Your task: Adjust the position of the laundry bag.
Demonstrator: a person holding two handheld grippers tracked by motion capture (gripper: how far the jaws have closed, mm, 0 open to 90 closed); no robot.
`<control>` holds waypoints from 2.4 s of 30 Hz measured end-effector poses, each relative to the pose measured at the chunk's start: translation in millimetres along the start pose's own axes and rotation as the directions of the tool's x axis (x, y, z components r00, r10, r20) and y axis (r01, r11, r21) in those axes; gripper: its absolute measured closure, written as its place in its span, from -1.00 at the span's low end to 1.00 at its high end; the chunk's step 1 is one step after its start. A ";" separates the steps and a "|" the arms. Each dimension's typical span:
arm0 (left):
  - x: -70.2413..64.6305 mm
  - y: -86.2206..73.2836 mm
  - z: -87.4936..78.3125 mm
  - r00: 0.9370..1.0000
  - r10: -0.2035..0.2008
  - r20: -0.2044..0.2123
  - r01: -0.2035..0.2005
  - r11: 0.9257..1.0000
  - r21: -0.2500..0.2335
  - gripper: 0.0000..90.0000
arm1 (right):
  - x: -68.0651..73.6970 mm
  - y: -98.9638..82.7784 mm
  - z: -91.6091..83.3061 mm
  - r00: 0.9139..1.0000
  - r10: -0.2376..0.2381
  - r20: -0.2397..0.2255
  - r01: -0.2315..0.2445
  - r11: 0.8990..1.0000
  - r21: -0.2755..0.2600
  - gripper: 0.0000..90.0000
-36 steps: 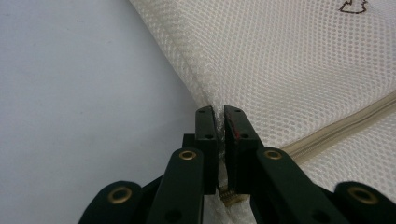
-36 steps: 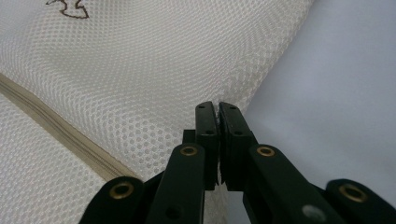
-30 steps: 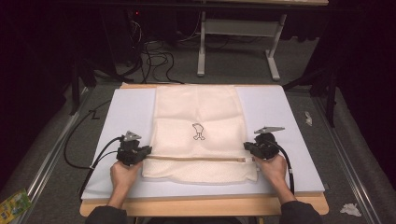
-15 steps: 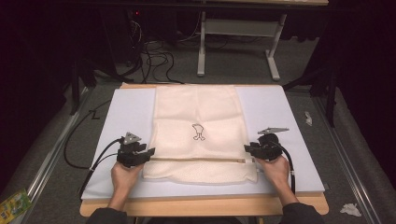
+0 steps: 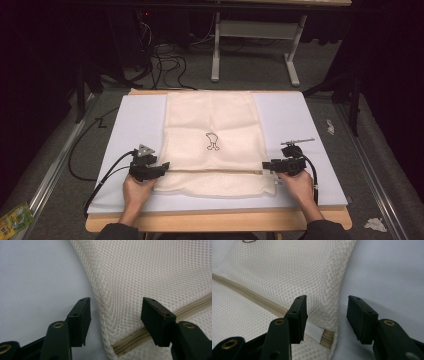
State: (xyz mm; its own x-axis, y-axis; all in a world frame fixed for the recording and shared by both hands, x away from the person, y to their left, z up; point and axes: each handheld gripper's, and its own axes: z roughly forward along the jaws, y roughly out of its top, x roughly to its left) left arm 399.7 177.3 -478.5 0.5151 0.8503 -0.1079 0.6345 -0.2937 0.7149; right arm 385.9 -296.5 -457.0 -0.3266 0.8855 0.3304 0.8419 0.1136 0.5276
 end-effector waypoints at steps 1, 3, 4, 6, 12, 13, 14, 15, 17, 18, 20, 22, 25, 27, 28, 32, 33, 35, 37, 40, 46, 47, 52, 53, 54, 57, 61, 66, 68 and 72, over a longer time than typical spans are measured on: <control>-0.1 -0.1 0.0 1.000 0.000 -0.003 0.000 1.000 -0.003 -0.08 | 0.0 0.0 0.0 1.000 0.000 0.000 0.000 1.000 0.000 0.14; -0.4 -0.3 0.5 1.000 -0.001 -0.006 0.001 1.000 -0.004 -0.09 | -0.1 0.7 1.9 1.000 0.012 -0.014 -0.012 1.000 0.021 0.13; -0.7 -0.5 0.9 1.000 -0.001 -0.006 0.001 1.000 -0.004 -0.10 | 0.0 0.9 3.4 1.000 0.015 -0.017 -0.015 1.000 0.027 0.13; -1.1 -0.8 1.3 1.000 0.002 -0.011 -0.002 1.000 -0.006 -0.10 | 0.9 1.8 4.2 1.000 0.018 -0.024 -0.017 0.999 0.032 0.14; -3.6 -2.0 3.0 0.999 0.009 -0.030 -0.010 1.000 -0.018 -0.11 | 9.8 7.5 9.4 0.999 0.017 -0.033 -0.015 0.998 0.065 0.17; -4.1 -2.3 3.0 0.999 0.012 -0.032 -0.012 1.000 -0.017 -0.11 | 11.2 8.3 10.4 0.999 0.015 -0.032 -0.013 0.998 0.069 0.17; -4.7 -2.4 3.4 0.999 0.013 -0.037 -0.014 1.000 -0.016 -0.11 | 13.1 9.4 11.6 0.999 0.011 -0.032 -0.009 0.997 0.070 0.17; -4.7 -2.4 3.4 0.999 0.013 -0.037 -0.014 1.000 -0.016 -0.11 | 13.1 9.4 11.6 0.999 0.011 -0.032 -0.009 0.997 0.070 0.17; -5.4 -2.2 3.8 0.999 0.010 -0.043 -0.010 1.000 -0.017 -0.11 | 14.0 9.7 12.2 0.999 0.015 -0.039 -0.012 0.998 0.069 0.19; -5.8 -2.0 3.9 0.999 0.013 -0.044 -0.014 1.000 -0.013 -0.11 | 14.3 9.6 12.7 0.999 0.012 -0.035 -0.010 0.997 0.071 0.21; -7.6 -2.4 4.4 0.998 0.020 -0.057 -0.021 1.000 -0.014 -0.11 | 15.2 9.5 12.9 1.000 0.001 -0.020 0.000 0.997 0.076 0.29; -7.8 -2.5 4.5 0.998 0.022 -0.057 -0.023 1.000 -0.014 -0.11 | 17.4 9.4 13.6 0.999 -0.037 0.008 0.036 0.996 0.081 0.39; -7.1 -0.9 4.6 0.998 0.024 -0.052 -0.024 1.000 -0.002 -0.11 | 24.5 10.3 14.9 0.992 -0.112 0.058 0.105 0.989 0.103 0.46; -7.1 -0.8 4.6 0.998 0.023 -0.052 -0.023 1.000 -0.001 -0.11 | 27.5 10.3 15.4 0.986 -0.145 0.086 0.135 0.984 0.113 0.55; -7.7 -1.3 4.8 0.998 0.023 -0.055 -0.024 1.000 -0.005 -0.11 | 27.5 10.0 15.5 0.983 -0.157 0.090 0.147 0.983 0.109 0.63; -7.0 -0.7 4.7 0.998 0.021 -0.051 -0.021 1.000 -0.003 -0.11 | 22.6 6.7 15.3 0.984 -0.166 0.066 0.161 0.984 0.074 0.91; -6.6 -0.4 4.5 0.999 0.018 -0.047 -0.018 1.000 0.000 -0.11 | 22.6 6.7 15.3 0.984 -0.166 0.066 0.161 0.984 0.074 0.91; -5.4 0.2 4.2 0.999 0.016 -0.039 -0.016 1.000 0.003 -0.11 | 20.9 6.2 14.0 0.986 -0.160 0.046 0.157 0.986 0.062 0.94; -4.3 0.9 3.8 0.999 0.013 -0.033 -0.012 1.000 0.006 -0.11 | 18.4 6.1 12.0 0.987 -0.158 0.021 0.157 0.987 0.045 0.95; -2.3 2.4 3.4 1.000 -0.001 -0.015 0.001 1.000 0.009 -0.13 | 15.0 6.0 4.7 0.990 -0.143 -0.018 0.144 0.990 0.008 0.96; -2.8 6.0 -2.3 0.998 -0.032 0.047 0.033 0.999 -0.036 -0.14 | 18.2 10.1 -4.9 0.987 -0.158 -0.037 0.157 0.987 -0.027 0.96; -3.1 6.9 -4.2 0.998 -0.033 0.056 0.035 0.998 -0.043 -0.14 | 19.7 11.7 -7.9 0.986 -0.159 -0.044 0.157 0.987 -0.033 0.96; -12.3 13.9 -8.7 0.997 -0.003 0.077 0.006 0.999 -0.050 -0.13 | 20.7 14.7 -13.2 0.985 -0.164 -0.059 0.161 0.985 -0.054 0.96; -15.0 15.5 -9.1 0.996 0.005 0.084 0.000 0.999 -0.054 -0.13 | 21.1 15.2 -14.6 0.985 -0.162 -0.064 0.158 0.986 -0.057 0.96; -18.4 17.1 -9.4 0.996 0.015 0.089 -0.010 0.998 -0.054 -0.11 | 21.9 16.3 -16.7 0.984 -0.161 -0.072 0.156 0.986 -0.064 0.96; -28.6 21.5 -8.8 0.993 0.035 0.114 -0.029 0.998 -0.057 -0.09 | 22.9 17.3 -18.5 0.984 -0.163 -0.076 0.158 0.985 -0.069 0.96; -40.4 27.2 -5.1 0.989 0.056 0.137 -0.048 0.997 -0.055 -0.07 | 25.0 19.1 -20.7 0.982 -0.165 -0.091 0.158 0.984 -0.082 0.96; -50.2 30.3 2.2 0.980 0.041 0.197 -0.029 0.998 -0.059 -0.02 | 27.3 22.1 -21.9 0.980 -0.171 -0.104 0.162 0.982 -0.096 0.96; -52.9 30.5 4.1 0.976 0.030 0.215 -0.018 0.998 -0.059 -0.02 | 27.7 22.8 -22.4 0.980 -0.173 -0.103 0.163 0.982 -0.095 0.96; -61.3 33.3 8.4 0.974 0.056 0.217 -0.047 0.998 -0.046 -0.02 | 29.1 24.9 -23.3 0.979 -0.174 -0.109 0.163 0.982 -0.100 0.96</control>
State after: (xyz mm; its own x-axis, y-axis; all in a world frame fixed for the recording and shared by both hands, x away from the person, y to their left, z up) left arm 394.1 111.7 -453.9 0.6630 0.7171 -0.2151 0.5821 -0.3131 0.7504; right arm 387.4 -278.4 -416.0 -0.5130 0.7977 0.3172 0.7301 0.2112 0.6498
